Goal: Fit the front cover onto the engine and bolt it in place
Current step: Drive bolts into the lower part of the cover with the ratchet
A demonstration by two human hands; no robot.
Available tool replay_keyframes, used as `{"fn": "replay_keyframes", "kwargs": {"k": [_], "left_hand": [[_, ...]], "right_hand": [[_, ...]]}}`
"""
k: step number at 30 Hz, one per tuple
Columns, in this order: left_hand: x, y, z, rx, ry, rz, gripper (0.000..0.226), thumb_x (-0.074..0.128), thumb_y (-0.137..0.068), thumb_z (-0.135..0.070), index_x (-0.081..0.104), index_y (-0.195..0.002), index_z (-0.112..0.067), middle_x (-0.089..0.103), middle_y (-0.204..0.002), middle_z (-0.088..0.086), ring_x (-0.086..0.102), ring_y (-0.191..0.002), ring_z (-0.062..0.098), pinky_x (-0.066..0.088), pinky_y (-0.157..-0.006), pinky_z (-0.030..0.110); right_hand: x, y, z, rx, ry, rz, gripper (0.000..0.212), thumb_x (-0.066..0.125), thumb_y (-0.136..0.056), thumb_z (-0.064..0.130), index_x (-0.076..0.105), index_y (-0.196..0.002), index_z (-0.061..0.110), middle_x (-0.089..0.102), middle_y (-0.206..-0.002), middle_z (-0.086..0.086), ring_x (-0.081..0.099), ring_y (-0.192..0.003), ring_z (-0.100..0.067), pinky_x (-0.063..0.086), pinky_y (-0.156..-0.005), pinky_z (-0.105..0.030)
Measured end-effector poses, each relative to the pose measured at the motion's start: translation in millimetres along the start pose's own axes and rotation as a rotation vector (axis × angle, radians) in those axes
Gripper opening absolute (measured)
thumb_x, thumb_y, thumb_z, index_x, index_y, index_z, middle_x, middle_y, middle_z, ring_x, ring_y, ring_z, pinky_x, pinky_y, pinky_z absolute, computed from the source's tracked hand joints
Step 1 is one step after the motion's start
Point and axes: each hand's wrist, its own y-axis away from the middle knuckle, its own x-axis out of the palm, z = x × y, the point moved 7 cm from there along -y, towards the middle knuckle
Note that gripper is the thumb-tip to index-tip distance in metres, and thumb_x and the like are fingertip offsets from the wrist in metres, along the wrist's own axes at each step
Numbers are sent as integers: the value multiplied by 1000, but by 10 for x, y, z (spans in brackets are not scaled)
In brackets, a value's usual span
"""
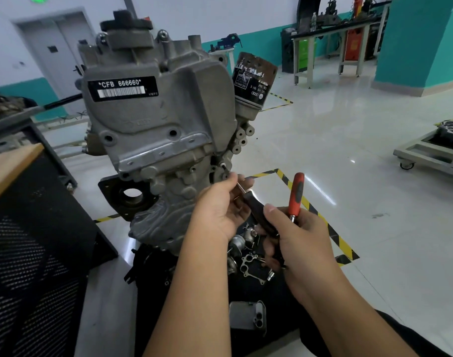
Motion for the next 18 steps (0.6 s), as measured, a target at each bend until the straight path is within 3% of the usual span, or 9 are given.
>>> {"fn": "replay_keyframes", "kwargs": {"k": [3, 7, 10, 13, 15, 18], "left_hand": [[-19, -17, -12, 16, 21, 4, 13, 59, -102, -20, 68, -93, -15, 78, -78, 0, 68, -56, 8, 56, -57, 24], [-31, -36, -2, 49, 4, -65, 14, 75, -91, -27, 70, -88, -14, 76, -71, -1, 67, -51, 8, 54, -70, 30], [-28, -45, 8, 60, 38, -75, 18, 74, -92, -31, 69, -85, -14, 76, -72, 0, 67, -50, 8, 56, -57, 24], [-28, -58, -5, 35, 110, -27, 16, 59, -102, -22, 67, -93, -11, 78, -78, 4, 69, -54, 11, 54, -49, 22], [-42, -75, -22, 37, 112, -34, 11, 60, -101, -17, 67, -96, -10, 77, -77, 4, 69, -54, 11, 55, -51, 23], [-59, -90, -20, 65, 91, -92, 14, 74, -91, -21, 70, -100, -11, 76, -73, 1, 66, -56, 12, 51, -64, 26]], "right_hand": [[41, 13, -23, 37, 1, 47, 21, 66, -99, 23, 64, -98, 2, 71, -75, -20, 45, -40, -19, 34, -40, -25], [48, 30, -18, -26, 39, 35, 29, 83, -84, 20, 61, -93, 4, 55, -57, -11, 44, -42, -21, 37, -41, -26], [29, 20, -33, -27, 41, 2, 28, 81, -85, 15, 61, -98, 1, 52, -55, -11, 42, -42, -22, 36, -41, -27], [40, 29, -32, -5, 3, 14, 15, 76, -91, 16, 64, -98, 8, 64, -67, -14, 43, -40, -20, 34, -41, -25], [72, 43, -27, -1, 2, 44, 10, 70, -97, 20, 66, -89, 15, 69, -74, -16, 44, -40, -20, 34, -40, -25], [95, 53, -33, -17, 43, 57, 17, 73, -94, 21, 63, -92, 8, 63, -66, -16, 45, -43, -22, 37, -41, -27]]}}
